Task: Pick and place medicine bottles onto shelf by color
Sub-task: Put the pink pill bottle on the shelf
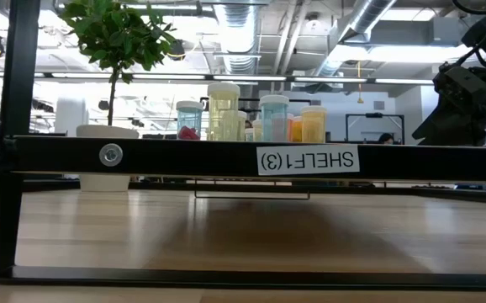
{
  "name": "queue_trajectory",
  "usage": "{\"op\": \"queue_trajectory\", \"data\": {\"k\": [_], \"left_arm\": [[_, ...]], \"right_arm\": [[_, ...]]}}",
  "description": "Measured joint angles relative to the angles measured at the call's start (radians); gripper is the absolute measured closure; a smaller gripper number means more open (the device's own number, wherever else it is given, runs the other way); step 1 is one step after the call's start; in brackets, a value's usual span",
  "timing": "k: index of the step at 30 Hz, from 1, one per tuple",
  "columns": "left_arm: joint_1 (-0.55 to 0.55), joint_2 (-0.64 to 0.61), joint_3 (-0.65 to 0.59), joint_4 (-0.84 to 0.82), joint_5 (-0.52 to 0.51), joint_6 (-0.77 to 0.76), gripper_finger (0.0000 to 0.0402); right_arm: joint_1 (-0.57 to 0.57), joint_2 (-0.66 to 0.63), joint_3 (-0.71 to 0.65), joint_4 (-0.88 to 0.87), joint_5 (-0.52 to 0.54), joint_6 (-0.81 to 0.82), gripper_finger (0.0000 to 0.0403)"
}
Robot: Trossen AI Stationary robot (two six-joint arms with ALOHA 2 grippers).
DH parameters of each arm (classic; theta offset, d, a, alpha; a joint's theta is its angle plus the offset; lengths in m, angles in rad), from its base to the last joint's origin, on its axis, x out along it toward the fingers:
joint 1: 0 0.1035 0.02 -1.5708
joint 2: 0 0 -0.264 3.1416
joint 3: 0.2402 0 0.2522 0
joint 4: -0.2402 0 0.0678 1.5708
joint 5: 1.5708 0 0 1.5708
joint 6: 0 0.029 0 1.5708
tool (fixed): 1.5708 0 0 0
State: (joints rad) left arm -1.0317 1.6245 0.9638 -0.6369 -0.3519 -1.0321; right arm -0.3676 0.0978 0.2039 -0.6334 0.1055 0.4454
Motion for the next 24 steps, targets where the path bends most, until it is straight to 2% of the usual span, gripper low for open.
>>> {"op": "queue_trajectory", "data": {"k": [4, 7, 16, 24], "left_arm": [[0.000, 0.000, 0.000, 0.000, 0.000, -0.001, 0.0305], [0.000, 0.000, 0.000, 0.001, 0.000, -0.003, 0.0321], [0.011, -0.025, 0.005, -0.004, -0.010, -0.018, 0.0289], [0.100, -0.125, 0.005, -0.070, 0.010, 0.061, 0.0305]], "right_arm": [[0.000, 0.000, 0.000, 0.000, 0.000, 0.000, 0.0168], [0.000, 0.000, 0.000, 0.000, 0.000, 0.000, 0.0168], [0.000, 0.000, 0.000, 0.000, 0.000, 0.000, 0.0168], [0.000, 0.000, 0.000, 0.000, 0.000, 0.000, 0.0168]]}}
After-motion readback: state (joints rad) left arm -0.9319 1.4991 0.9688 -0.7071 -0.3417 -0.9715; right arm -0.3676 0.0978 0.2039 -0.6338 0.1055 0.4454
